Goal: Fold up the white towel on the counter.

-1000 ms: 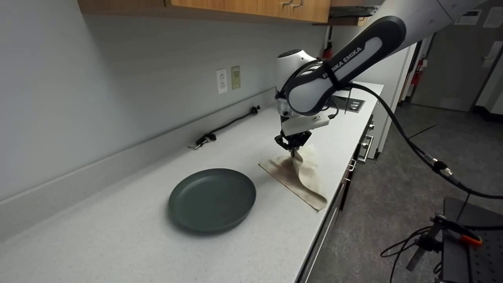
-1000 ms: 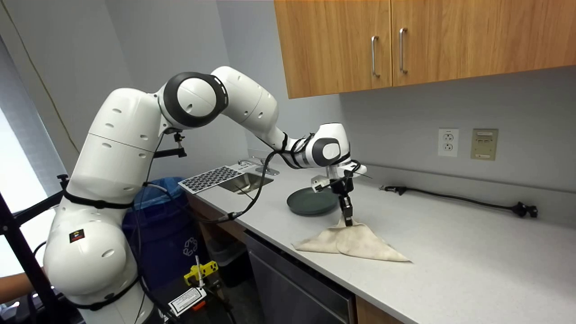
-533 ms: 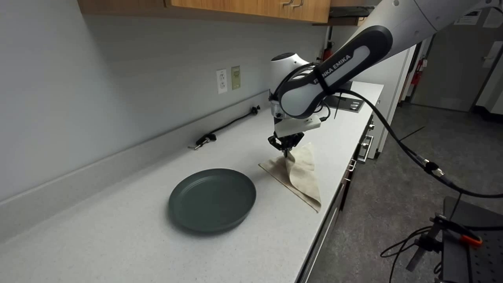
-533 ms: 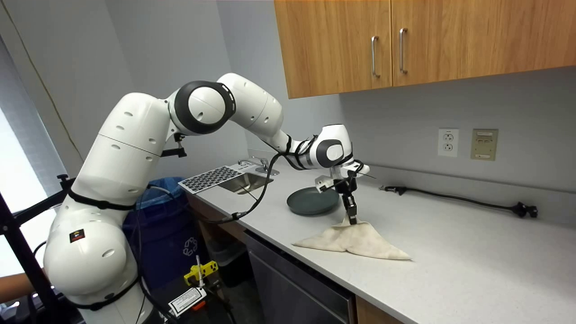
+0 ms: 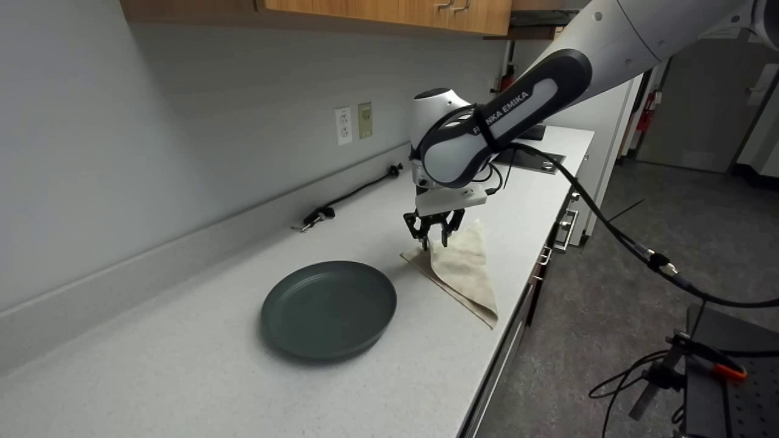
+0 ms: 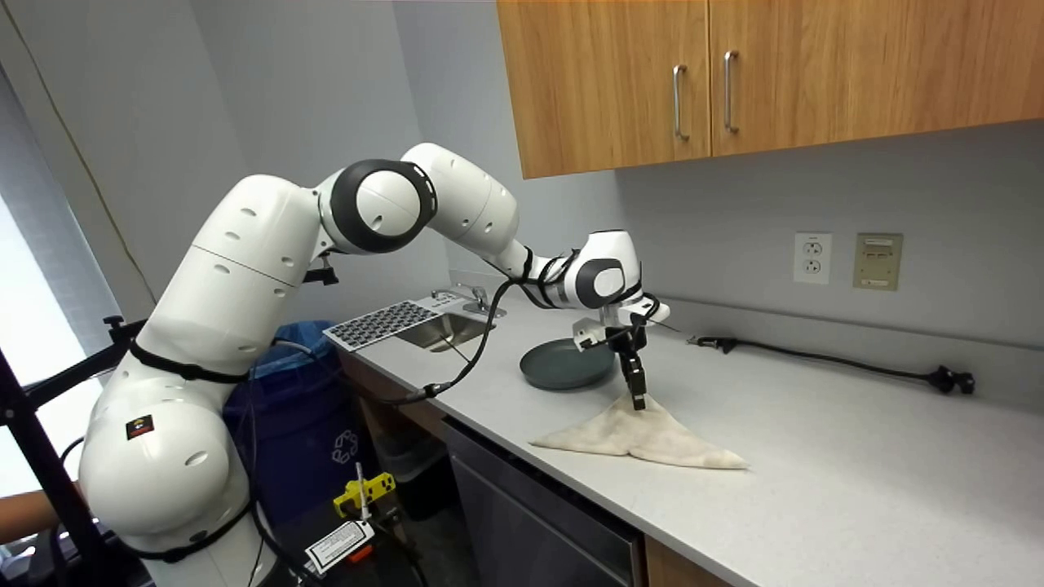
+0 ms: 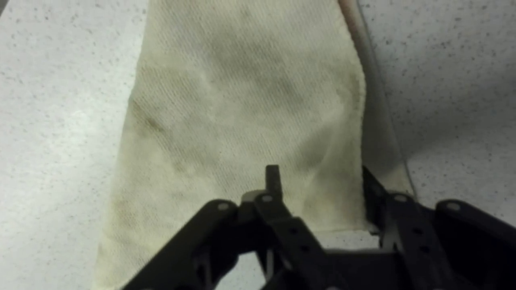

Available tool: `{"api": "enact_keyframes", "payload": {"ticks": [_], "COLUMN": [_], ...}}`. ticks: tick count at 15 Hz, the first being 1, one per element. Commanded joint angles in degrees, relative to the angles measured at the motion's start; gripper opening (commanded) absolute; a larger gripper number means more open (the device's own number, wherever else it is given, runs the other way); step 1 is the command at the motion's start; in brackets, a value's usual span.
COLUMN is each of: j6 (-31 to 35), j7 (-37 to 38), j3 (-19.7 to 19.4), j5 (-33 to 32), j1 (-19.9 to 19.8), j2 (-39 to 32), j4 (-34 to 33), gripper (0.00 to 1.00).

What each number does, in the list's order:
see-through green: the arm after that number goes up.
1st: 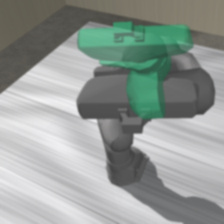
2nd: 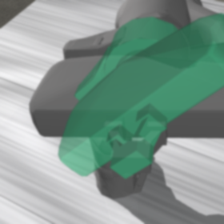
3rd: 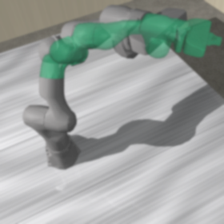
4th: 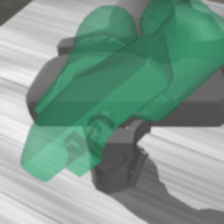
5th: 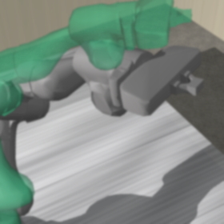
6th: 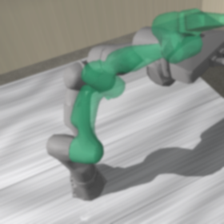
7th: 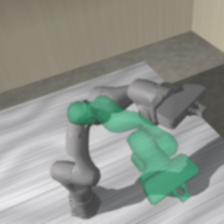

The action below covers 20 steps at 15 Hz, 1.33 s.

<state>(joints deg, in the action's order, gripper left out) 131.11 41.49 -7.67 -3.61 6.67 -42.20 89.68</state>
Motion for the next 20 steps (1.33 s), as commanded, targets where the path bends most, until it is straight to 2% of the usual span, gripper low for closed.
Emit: {"api": "enact_keyframes", "payload": {"ticks": [1, 2, 4, 10, 20], "j6": [-0.98, 0.05, 1.49, 1.66, 4.04], "j7": [-0.23, 0.07, 0.39, 0.83, 5.39], "j3": [0.9, 0.89, 0.91, 0.98, 2.33], "j5": [2.47, 2.89, 3.51, 4.86, 7.58], "j1": [-0.48, -0.38, -0.17, 0.05, 0.44], "j2": [-1.26, -0.91, 0.05, 5.16, 14.21], "j4": [-2.9, -2.53, -1.76, 4.74, 21.61], "gripper": [0.81, 0.89, 1.0, 1.0, 1.0]}}
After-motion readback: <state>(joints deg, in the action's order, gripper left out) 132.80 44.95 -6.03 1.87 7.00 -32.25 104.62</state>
